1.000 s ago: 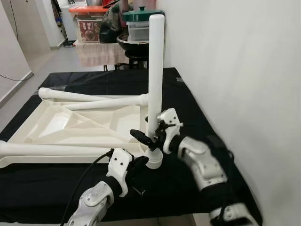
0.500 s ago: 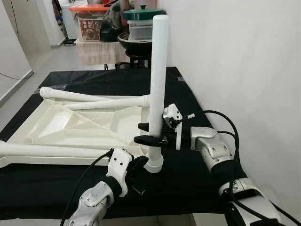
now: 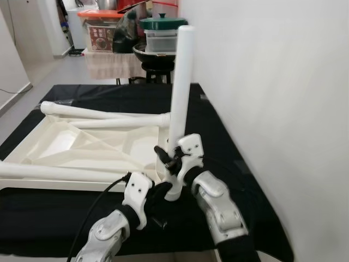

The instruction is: Building children table

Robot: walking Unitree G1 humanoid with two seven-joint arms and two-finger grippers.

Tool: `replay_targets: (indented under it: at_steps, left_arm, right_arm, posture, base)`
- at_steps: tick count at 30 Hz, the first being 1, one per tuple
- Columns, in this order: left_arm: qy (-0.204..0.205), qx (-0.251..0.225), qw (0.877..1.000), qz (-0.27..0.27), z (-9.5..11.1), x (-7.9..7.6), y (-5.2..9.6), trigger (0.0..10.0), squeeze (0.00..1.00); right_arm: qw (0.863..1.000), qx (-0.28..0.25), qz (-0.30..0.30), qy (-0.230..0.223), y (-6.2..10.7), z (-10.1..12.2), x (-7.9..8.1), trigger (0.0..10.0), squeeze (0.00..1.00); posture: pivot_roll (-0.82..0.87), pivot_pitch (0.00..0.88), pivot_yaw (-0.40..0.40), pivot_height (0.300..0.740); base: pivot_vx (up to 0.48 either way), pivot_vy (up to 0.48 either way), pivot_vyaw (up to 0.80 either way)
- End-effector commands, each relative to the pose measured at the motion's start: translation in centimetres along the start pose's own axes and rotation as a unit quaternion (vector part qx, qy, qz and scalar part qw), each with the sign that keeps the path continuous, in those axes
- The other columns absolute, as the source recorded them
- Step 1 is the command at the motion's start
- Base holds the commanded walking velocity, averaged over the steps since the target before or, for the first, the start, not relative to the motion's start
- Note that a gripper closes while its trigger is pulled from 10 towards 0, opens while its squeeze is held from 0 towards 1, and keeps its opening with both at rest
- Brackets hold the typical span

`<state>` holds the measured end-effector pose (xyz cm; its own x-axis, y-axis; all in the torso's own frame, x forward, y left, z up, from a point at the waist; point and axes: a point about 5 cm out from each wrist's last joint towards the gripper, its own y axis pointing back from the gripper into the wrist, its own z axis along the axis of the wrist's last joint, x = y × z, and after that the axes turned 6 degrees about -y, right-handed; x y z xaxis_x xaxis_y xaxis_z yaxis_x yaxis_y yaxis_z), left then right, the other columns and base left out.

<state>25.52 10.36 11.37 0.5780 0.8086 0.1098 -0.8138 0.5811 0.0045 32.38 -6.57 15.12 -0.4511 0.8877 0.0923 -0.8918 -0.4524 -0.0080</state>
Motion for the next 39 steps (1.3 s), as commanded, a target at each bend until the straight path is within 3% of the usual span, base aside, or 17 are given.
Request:
replay_targets:
  at_steps: [1, 7, 8, 9, 10, 12, 13, 16, 17, 18, 19, 21, 26, 28, 33, 34, 39]
  left_arm:
    - [-0.002, 0.003, 1.000, 0.000, -0.1, 0.1, 0.0, 10.0, 0.00]
    - [-0.004, 0.002, 1.000, 0.004, 0.0, 0.2, -0.2, 10.0, 0.00]
    - [-0.003, 0.002, 1.000, 0.004, -0.1, 0.2, -0.2, 10.0, 0.00]
    - [-0.003, 0.002, 1.000, 0.003, -0.1, 0.2, -0.3, 10.0, 0.00]
    - [-0.002, 0.003, 1.000, 0.002, -0.1, 0.2, -0.3, 10.0, 0.00]
    - [-0.002, 0.003, 1.000, 0.001, -0.1, 0.2, -0.3, 10.0, 0.00]
    - [-0.002, 0.003, 1.000, 0.001, -0.1, 0.1, -0.3, 10.0, 0.00]
    - [-0.002, 0.003, 1.000, 0.000, -0.1, 0.1, -0.4, 10.0, 0.00]
    - [-0.002, 0.003, 1.000, 0.000, -0.1, 0.1, -0.4, 10.0, 0.00]
    - [-0.001, 0.002, 1.000, 0.000, -0.1, 0.1, -0.4, 10.0, 0.00]
    - [-0.001, 0.002, 1.000, 0.000, -0.1, 0.1, -0.4, 10.0, 0.00]
    - [-0.001, 0.002, 1.000, 0.000, -0.1, 0.1, -0.4, 10.0, 0.00]
    - [0.000, 0.003, 1.000, 0.000, -0.1, 0.1, -0.3, 10.0, 0.00]
    - [0.000, 0.003, 1.000, 0.000, -0.1, 0.1, -0.3, 10.0, 0.00]
    - [0.000, 0.004, 1.000, -0.001, -0.2, 0.0, -0.3, 10.0, 0.00]
    - [0.001, 0.004, 1.000, -0.001, -0.2, 0.0, -0.3, 10.0, 0.00]
    - [0.001, 0.005, 1.000, -0.002, -0.2, -0.1, -0.2, 10.0, 0.00]
  right_arm:
    - [0.998, 0.044, -0.037, -0.006, 0.3, -1.7, -1.3, 0.0, 0.00]
    - [0.997, 0.074, -0.027, -0.002, 0.0, -2.8, -1.0, 0.0, 0.00]
    - [0.996, 0.082, -0.019, -0.005, -0.1, -2.9, -0.8, 10.0, 0.00]
    - [0.996, 0.086, -0.015, -0.009, -0.1, -2.9, -0.5, 10.0, 0.00]
    - [0.997, 0.080, -0.012, -0.008, -0.3, -2.5, -0.4, 10.0, 0.70]
    - [0.997, 0.074, -0.010, -0.007, -0.4, -2.2, -0.4, 10.0, 0.70]
    - [0.997, 0.068, 0.017, -0.007, -0.6, -1.7, -0.1, 10.0, 1.00]
    - [0.992, 0.049, 0.117, 0.000, -1.2, -0.2, 0.1, 10.0, 1.00]
    - [0.992, 0.049, 0.117, 0.000, -1.2, -0.2, 0.1, 10.0, 1.00]
    - [0.983, 0.039, 0.180, 0.006, -1.5, 0.9, -0.5, 10.0, 0.14]
    - [0.978, 0.035, 0.206, 0.008, -1.6, 1.4, -0.9, 10.0, 0.00]
    - [0.971, 0.032, 0.236, 0.013, -1.6, 2.0, -1.3, 10.0, 0.00]
    - [0.928, 0.053, 0.366, 0.038, -1.1, 3.1, -2.2, 10.0, 0.00]
    - [0.920, 0.061, 0.385, 0.037, -1.1, 3.2, -2.4, 10.0, 0.00]
    - [0.915, 0.071, 0.395, 0.035, -1.2, 3.3, -2.9, 10.0, 0.00]
    - [0.911, 0.073, 0.404, 0.029, -1.4, 3.5, -3.5, 0.0, 0.00]
    - [0.910, 0.075, 0.408, 0.024, -1.3, 3.5, -4.2, 0.0, 0.00]
  posture:
    - [0.01, 0.000, -0.046, 0.740]
    - [0.03, 0.000, -0.048, 0.740]
    - [0.02, 0.000, -0.043, 0.740]
    - [0.02, 0.000, -0.042, 0.740]
    - [0.02, 0.000, -0.040, 0.740]
    - [0.02, 0.000, -0.040, 0.740]
    - [0.03, 0.000, -0.040, 0.740]
    - [0.03, 0.000, -0.042, 0.740]
    - [0.03, 0.000, -0.042, 0.740]
    - [0.03, 0.000, -0.044, 0.740]
    - [0.03, 0.000, -0.045, 0.740]
    - [0.03, 0.000, -0.045, 0.740]
    - [0.04, 0.000, -0.048, 0.740]
    - [0.05, 0.000, -0.048, 0.740]
    - [0.05, 0.000, -0.049, 0.740]
    - [0.06, 0.000, -0.047, 0.740]
    - [0.06, 0.000, -0.044, 0.740]
  base:
    - [0.000, 0.000, 0.00]
    - [0.000, 0.000, 0.00]
    - [0.000, 0.000, 0.00]
    - [0.000, 0.000, 0.00]
    - [0.000, 0.000, 0.00]
    - [0.000, 0.000, 0.00]
    - [0.000, 0.000, 0.00]
    - [0.000, 0.000, 0.00]
    - [0.000, 0.000, 0.00]
    - [0.000, 0.000, 0.00]
    - [0.000, 0.000, 0.00]
    - [0.000, 0.000, 0.00]
    - [0.000, 0.000, 0.00]
    - [0.000, 0.000, 0.00]
    - [0.000, 0.000, 0.00]
    - [0.000, 0.000, 0.00]
    - [0.000, 0.000, 0.00]
